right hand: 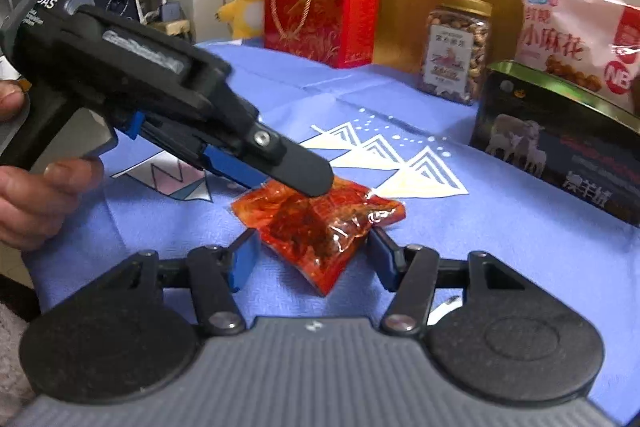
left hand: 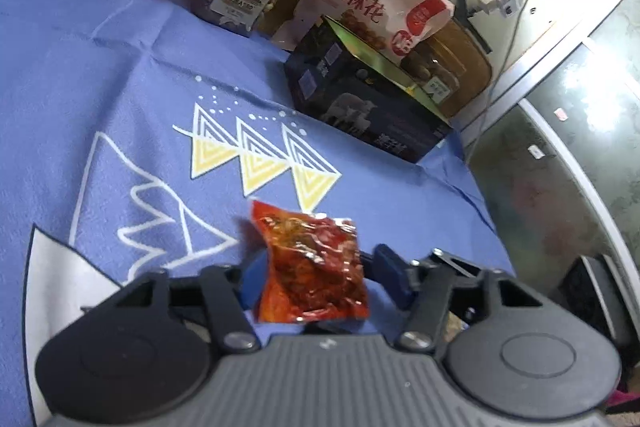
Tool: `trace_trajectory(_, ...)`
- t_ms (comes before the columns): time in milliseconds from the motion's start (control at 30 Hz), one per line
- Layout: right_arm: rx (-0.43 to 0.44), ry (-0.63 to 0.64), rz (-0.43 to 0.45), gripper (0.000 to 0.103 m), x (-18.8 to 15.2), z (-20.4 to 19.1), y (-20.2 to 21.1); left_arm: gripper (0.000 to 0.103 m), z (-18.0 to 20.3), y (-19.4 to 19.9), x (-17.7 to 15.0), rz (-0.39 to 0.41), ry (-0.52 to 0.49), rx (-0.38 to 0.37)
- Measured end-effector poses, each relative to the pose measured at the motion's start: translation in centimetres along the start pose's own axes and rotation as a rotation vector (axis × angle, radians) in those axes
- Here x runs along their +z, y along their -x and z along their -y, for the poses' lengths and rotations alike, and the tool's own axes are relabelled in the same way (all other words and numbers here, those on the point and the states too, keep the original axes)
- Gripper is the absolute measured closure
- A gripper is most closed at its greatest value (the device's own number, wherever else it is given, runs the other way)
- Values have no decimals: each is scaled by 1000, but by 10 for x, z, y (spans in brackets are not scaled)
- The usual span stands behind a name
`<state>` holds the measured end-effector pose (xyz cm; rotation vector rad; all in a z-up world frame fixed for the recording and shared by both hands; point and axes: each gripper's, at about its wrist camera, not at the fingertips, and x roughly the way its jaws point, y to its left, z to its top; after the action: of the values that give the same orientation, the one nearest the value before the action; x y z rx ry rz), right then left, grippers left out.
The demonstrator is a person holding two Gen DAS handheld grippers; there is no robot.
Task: Organize snacks
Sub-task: 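Grasp the red spicy snack packet with the left tool, then carry the red packet with the left tool into the tin and release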
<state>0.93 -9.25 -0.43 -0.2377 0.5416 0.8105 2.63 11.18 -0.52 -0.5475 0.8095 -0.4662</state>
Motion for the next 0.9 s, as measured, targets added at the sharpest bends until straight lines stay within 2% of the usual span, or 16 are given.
trace_trajectory(33, -8, -10, 6, 45, 0, 1, 1, 62, 1, -2, 1, 0, 1, 11)
trace_trajectory(67, -19, -23, 15, 50, -1, 2, 2, 64, 1, -3, 2, -3, 3, 18)
trace_trajectory(267, -79, -67, 50, 55, 0, 13, 12, 65, 18, -19, 12, -28, -57, 24)
trace_trajectory(400, -141, -48, 104, 55, 6, 20, 25, 65, 35, -25, 29, -18, -96, -12)
trace_trajectory(667, -244, -38, 194, 55, 32, 62, 33, 65, 80, -51, 85, 21, -234, -31)
trace_trajectory(900, -312, -79, 252, 55, 69, 111, 16, 65, 104, -89, 143, 70, -315, -5)
